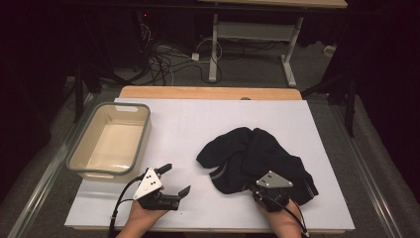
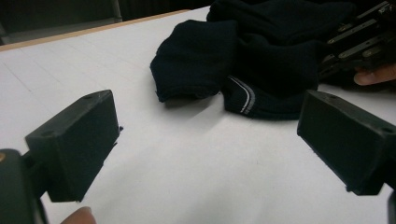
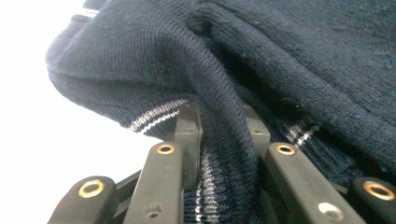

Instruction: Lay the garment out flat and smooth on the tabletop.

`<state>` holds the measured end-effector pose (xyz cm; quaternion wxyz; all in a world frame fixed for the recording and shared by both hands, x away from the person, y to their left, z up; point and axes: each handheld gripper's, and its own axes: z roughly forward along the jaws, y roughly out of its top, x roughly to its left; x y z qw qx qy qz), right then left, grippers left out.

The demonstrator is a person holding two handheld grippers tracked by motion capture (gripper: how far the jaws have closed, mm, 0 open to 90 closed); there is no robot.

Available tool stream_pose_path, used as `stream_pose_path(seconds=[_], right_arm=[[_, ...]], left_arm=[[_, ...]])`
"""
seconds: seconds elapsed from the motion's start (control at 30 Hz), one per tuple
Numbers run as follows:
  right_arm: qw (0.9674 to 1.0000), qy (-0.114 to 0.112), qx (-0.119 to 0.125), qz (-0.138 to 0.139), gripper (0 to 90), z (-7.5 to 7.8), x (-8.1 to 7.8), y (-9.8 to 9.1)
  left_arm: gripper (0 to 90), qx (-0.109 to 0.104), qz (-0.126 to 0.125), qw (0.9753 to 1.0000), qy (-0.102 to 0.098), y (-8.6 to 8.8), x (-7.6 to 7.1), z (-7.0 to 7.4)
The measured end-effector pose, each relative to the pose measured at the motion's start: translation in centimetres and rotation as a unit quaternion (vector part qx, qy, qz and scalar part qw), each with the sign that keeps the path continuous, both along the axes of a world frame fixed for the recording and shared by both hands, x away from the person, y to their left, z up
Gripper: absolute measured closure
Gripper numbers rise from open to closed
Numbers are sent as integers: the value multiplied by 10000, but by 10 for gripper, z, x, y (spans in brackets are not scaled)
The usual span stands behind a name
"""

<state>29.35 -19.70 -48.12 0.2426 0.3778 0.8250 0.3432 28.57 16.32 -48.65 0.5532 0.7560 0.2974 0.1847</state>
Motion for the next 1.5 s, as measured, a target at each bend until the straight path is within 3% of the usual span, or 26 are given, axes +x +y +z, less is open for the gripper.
stream_pose_path(seconds=[0.07, 0.27, 0.63, 0.83, 0.87, 0.97, 1.07, 1.17, 1.2, 1.23, 1.43, 1.47, 1.5], right_arm=[[9997, -160, -34, 190, 766, 1, -4, 1], [9985, -408, 34, 362, 769, 2, -14, 1], [9944, -487, 219, 909, 768, 7, -34, 26], [9888, -410, 457, 1358, 768, 8, -46, 45], [9857, -364, 562, 1544, 767, 8, -51, 52], [9836, -336, 590, 1672, 767, 7, -56, 60], [9809, -252, 435, 1880, 767, -1, -61, 73], [9802, -282, 437, 1913, 766, -2, -64, 77], [9793, -337, 592, 1907, 766, 1, -64, 75], [9793, -337, 592, 1907, 766, 1, -64, 75], [9778, -798, 1021, 1647, 763, 19, -64, 62], [9764, -999, 1191, 1499, 761, 27, -63, 55], [9764, -999, 1191, 1499, 761, 27, -63, 55]], left_arm=[[47, -4, 3, 10000, 4, 0, 0, 0], [47, 1, 8, 10000, 9, 0, 0, 0], [47, -12, -39, 10000, 20, 1, 1, 0], [47, -19, -48, 10000, 14, 1, 1, 0], [47, -24, -51, 10000, 14, 1, 1, 0], [47, -31, -58, 10000, 6, 1, 0, 0], [47, -31, -72, 10000, -14, 1, 0, 0], [47, -49, -75, 10000, -12, 1, 0, 0], [47, -52, -75, 10000, -10, 1, 0, 0], [47, -54, -75, 10000, -8, 1, 0, 0], [47, -57, -78, 10000, -9, 1, 0, 0], [47, -57, -79, 10000, -11, 2, 0, 0], [47, -59, -78, 10000, -16, 2, 0, 0]])
